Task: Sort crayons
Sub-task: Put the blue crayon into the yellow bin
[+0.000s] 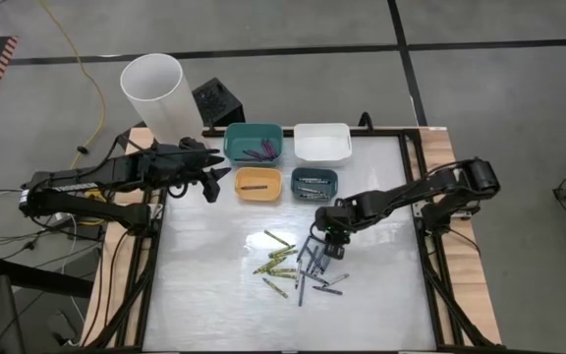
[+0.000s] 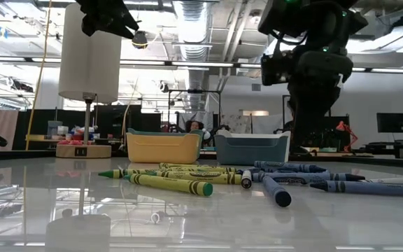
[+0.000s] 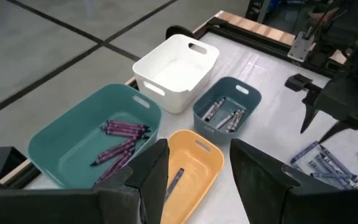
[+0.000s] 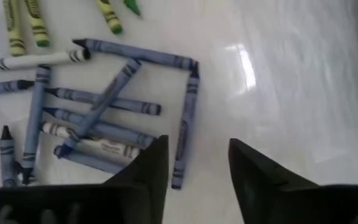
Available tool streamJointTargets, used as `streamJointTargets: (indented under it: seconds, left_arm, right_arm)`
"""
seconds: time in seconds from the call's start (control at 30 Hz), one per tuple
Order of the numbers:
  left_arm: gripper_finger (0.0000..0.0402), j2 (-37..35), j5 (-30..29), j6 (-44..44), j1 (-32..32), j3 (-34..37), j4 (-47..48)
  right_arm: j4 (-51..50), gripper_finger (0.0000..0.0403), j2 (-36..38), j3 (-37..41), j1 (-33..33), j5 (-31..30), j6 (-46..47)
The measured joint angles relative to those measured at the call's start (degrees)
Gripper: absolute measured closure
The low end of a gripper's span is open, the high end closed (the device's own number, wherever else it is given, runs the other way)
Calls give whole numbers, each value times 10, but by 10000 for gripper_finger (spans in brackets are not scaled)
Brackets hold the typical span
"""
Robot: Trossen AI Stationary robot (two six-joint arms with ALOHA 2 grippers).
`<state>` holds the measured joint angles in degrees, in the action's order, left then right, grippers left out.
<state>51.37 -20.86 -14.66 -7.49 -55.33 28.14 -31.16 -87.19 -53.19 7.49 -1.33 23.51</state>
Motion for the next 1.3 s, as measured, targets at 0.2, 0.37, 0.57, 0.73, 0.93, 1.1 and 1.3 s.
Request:
streamJointTargets:
  seconds: [0.2,0.37,0.57,0.73,0.93,1.1,1.3]
  left_arm:
    - [242,0,-1,0,0,0,6]
    - [242,0,-1,4,0,0,12]
    - [242,0,-1,4,0,0,12]
    - [242,0,-1,4,0,0,18]
    - [242,0,1,4,0,0,26]
    - [242,0,1,5,1,0,25]
    - [242,0,1,7,1,0,30]
  right_arm:
    - [13,214,-3,0,4,-4,7]
    - [18,218,-3,0,4,-19,6]
    - [42,219,-5,0,6,-24,6]
    - [55,219,-29,0,8,-36,6]
    - [45,219,-53,-2,13,-34,5]
    - [43,219,-68,-1,10,-35,5]
    - [48,228,-78,-1,10,-35,4]
